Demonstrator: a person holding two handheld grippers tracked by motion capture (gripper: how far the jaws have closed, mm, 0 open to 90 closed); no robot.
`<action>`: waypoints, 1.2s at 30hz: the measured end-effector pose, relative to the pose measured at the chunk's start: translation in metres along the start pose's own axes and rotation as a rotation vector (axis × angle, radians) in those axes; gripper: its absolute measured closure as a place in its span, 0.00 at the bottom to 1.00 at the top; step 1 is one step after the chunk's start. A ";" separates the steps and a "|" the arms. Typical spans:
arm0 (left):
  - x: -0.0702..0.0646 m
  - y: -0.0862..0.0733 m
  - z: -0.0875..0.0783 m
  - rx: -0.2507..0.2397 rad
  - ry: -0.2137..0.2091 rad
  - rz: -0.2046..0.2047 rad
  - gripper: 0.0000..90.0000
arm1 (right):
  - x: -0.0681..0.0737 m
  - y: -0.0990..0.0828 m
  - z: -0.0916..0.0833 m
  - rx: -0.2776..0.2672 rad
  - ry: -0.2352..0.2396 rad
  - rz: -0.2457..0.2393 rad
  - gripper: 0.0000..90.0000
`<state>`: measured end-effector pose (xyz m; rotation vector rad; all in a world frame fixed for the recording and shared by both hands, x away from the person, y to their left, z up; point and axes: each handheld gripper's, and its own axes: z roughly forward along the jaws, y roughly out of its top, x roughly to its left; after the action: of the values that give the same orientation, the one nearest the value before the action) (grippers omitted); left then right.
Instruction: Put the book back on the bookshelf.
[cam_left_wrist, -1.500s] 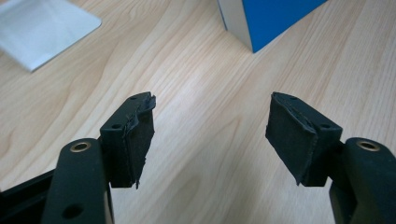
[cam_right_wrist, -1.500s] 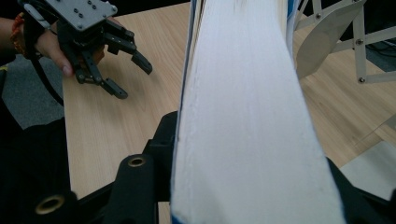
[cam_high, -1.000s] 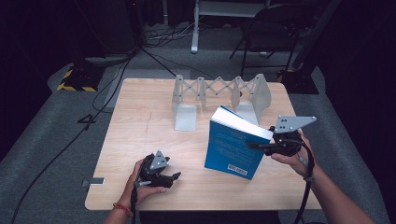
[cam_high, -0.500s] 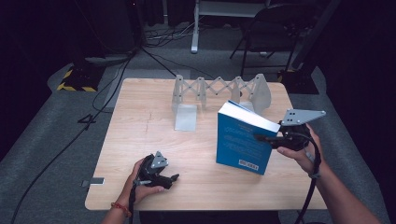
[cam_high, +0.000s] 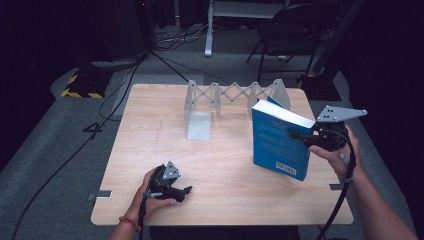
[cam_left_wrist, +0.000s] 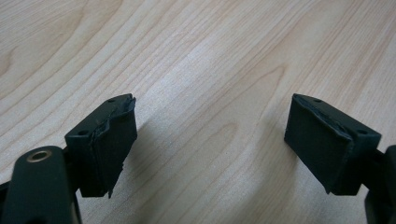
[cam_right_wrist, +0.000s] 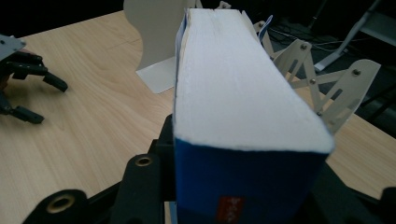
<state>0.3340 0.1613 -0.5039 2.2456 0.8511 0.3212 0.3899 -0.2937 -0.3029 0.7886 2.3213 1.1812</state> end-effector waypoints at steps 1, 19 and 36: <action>0.000 0.000 0.000 -0.001 -0.001 -0.001 0.19 | -0.002 0.001 0.000 0.002 -0.002 0.004 0.69; 0.001 0.001 0.001 0.001 -0.002 0.007 0.18 | -0.031 0.029 0.000 -0.035 -0.127 0.062 0.69; 0.001 0.001 0.001 0.000 -0.009 0.006 0.18 | -0.053 0.070 0.035 -0.042 -0.216 0.114 0.68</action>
<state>0.3362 0.1607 -0.5040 2.2479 0.8404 0.3140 0.4713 -0.2740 -0.2582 0.9928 2.0936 1.1275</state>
